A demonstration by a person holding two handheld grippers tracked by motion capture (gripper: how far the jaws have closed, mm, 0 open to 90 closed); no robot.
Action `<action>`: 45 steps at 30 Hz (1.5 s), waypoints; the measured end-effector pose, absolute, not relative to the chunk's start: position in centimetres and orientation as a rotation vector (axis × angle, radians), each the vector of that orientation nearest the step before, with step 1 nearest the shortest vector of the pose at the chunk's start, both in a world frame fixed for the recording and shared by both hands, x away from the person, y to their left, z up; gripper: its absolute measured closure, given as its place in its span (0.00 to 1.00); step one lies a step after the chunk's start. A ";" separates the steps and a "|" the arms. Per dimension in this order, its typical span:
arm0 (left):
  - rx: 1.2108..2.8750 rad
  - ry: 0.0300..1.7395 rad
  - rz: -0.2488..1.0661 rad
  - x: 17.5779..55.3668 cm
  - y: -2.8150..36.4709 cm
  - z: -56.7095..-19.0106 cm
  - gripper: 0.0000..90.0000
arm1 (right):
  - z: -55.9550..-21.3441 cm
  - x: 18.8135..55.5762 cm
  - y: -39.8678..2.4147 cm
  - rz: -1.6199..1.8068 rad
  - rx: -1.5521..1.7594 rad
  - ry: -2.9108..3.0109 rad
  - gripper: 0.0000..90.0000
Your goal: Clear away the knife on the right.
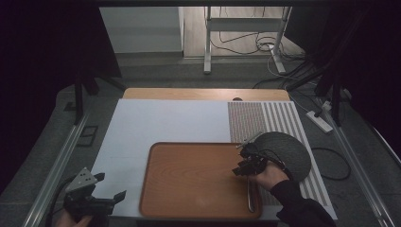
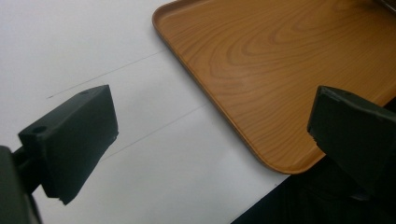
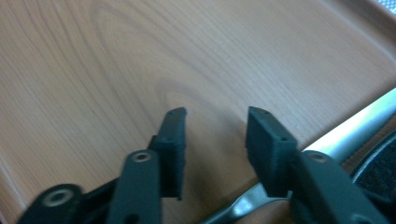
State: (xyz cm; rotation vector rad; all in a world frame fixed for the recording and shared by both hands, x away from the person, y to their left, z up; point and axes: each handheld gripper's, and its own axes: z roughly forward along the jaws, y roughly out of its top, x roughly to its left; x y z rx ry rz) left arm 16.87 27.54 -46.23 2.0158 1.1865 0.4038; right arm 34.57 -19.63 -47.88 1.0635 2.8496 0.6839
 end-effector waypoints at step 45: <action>1.994 1.191 0.393 16.9 27.8 -46.2 0.02 | -46.2 32.2 -22.4 0.830 1.001 2.740 0.00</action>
